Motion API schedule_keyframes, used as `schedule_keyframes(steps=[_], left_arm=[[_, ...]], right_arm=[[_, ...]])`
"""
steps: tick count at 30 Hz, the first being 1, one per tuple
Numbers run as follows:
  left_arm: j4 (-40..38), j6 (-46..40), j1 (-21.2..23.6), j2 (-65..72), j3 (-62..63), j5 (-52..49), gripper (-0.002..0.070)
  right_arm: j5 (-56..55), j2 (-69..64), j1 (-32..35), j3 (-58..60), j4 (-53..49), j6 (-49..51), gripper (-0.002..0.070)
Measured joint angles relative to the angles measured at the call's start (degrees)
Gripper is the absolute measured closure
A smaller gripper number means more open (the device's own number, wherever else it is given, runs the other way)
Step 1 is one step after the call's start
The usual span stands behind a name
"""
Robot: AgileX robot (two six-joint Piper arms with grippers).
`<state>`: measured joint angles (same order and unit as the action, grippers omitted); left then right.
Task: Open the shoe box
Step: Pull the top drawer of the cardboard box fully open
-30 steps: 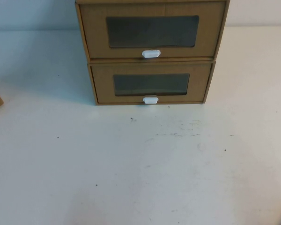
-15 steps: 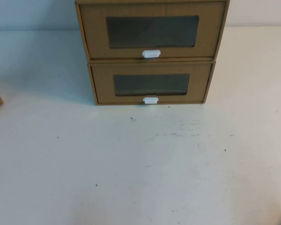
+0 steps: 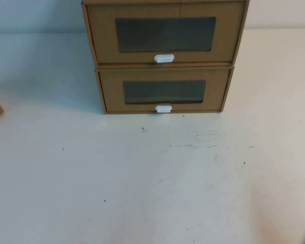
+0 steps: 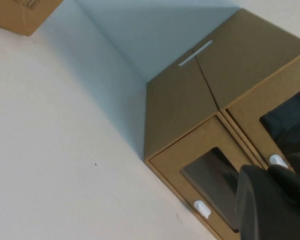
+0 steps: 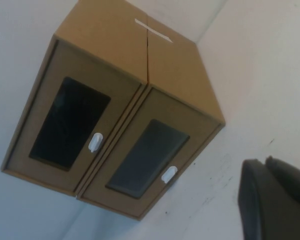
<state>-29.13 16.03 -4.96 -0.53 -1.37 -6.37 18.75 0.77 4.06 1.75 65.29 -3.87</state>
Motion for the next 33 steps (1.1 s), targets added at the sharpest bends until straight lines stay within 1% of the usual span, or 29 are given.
schedule_keyframes(steps=[3, 7, 9, 11, 13, 15, 17, 19, 22, 25, 29, 31, 33], left_arm=[[-1.3, 1.6, 0.0, 0.0, 0.0, 0.5, 0.0679], [-1.8, 1.7, 0.0, 0.0, 0.0, -4.1, 0.0679], [-1.8, 0.3, 0.0, 0.0, 0.7, -7.1, 0.0679], [-1.1, -3.5, 0.0, 0.2, 4.4, -9.6, 0.0679], [1.0, -8.3, 0.0, 2.7, 11.1, -11.2, 0.0679], [5.7, -11.4, 0.0, 7.8, 18.5, -13.7, 0.0679], [11.0, -13.9, 0.0, 15.5, 27.4, -18.2, 0.0679], [14.6, -16.5, 0.0, 24.1, 35.7, -22.7, 0.0679], [16.3, -22.5, 0.0, 36.1, 48.6, -29.4, 0.0679], [13.7, -29.3, 0.0, 47.7, 63.5, -34.9, 0.0679], [5.7, -39.3, 0.0, 63.4, 82.9, -41.5, 0.0679], [2.6, -42.4, 0.0, 70.0, 91.4, -43.4, 0.0679], [0.1, -44.2, -0.1, 76.3, 100.3, -44.1, 0.0679]], right_arm=[[0.0, 0.0, 0.0, 0.0, 0.1, 0.0, 0.0694], [0.5, 0.0, 0.0, 0.0, 0.1, 0.0, 0.0694], [0.5, 0.0, 0.0, 0.0, 0.1, -0.8, 0.0694], [0.5, 0.0, 0.0, 0.0, 0.0, -3.6, 0.0694], [0.5, 0.0, 0.0, 0.0, -0.1, -6.7, 0.0694], [0.5, 0.0, 0.0, 0.0, -0.1, -10.0, 0.0694], [0.5, 0.0, 0.0, 0.0, -0.1, -11.9, 0.0694], [0.3, -1.0, 0.0, 0.0, -0.1, -13.1, 0.0694], [-1.1, -3.4, 0.0, 0.0, 0.3, -15.0, 0.0694], [-5.7, -4.6, 0.0, 0.0, 4.5, -15.6, 0.0694], [-14.7, -5.1, 0.1, 0.0, 15.4, -16.4, 0.0694], [-14.8, -5.1, 0.1, 0.0, 18.0, -18.8, 0.0694], [-12.1, -5.1, 0.1, 0.0, 18.9, -23.7, 0.0694]])
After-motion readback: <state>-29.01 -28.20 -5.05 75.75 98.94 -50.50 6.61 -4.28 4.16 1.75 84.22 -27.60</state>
